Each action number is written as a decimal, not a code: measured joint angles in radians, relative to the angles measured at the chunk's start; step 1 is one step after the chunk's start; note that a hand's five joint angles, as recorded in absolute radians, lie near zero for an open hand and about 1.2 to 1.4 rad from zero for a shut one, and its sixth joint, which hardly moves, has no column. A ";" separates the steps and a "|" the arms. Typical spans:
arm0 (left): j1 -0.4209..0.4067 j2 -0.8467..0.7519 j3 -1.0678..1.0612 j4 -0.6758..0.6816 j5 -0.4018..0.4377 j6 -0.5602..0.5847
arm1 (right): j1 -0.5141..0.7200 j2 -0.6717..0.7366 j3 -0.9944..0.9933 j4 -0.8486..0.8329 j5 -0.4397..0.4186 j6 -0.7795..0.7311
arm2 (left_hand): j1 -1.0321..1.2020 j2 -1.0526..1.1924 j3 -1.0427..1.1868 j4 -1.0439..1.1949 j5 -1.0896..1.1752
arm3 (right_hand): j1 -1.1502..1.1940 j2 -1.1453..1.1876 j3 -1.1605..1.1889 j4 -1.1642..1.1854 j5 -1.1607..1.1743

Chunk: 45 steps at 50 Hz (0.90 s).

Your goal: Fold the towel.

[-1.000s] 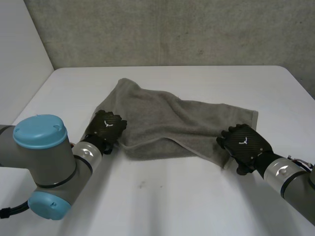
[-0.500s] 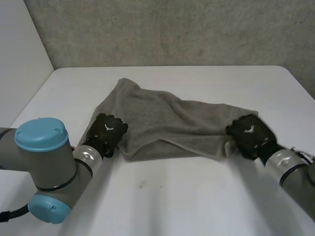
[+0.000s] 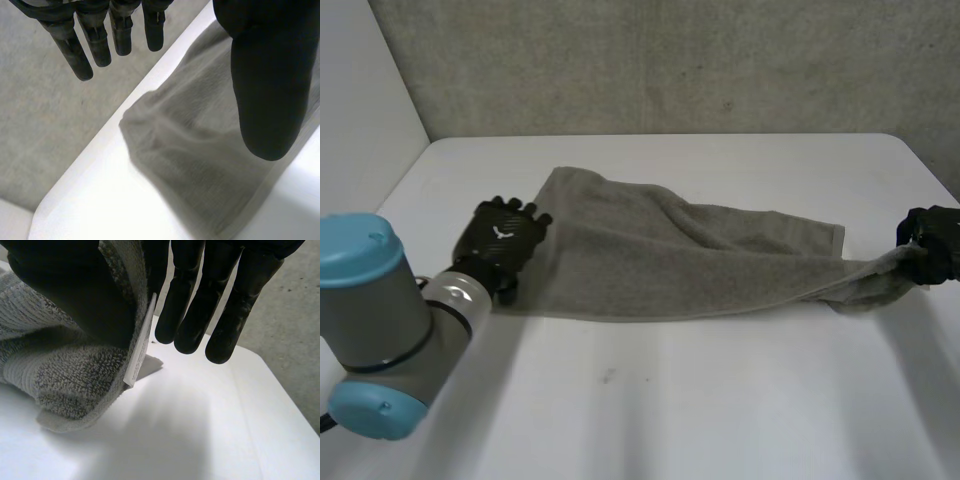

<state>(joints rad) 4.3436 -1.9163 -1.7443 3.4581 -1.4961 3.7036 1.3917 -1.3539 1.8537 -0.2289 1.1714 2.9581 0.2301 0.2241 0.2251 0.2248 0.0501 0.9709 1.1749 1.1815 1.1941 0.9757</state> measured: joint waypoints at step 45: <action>0.204 -0.267 0.137 -0.045 0.218 -0.115 | -0.008 0.065 0.018 -0.012 -0.020 -0.078 | 0.349 0.355 0.354 0.355 0.353 | 0.000 0.000 0.000 0.000 0.006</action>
<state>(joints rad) 4.5476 -2.1830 -1.6077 3.4132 -1.2779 3.5886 1.3838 -1.2884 1.8718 -0.2408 1.1516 2.8799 0.5795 0.5794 0.5794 0.5796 0.4033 0.9709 1.1749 1.1815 1.1941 0.9819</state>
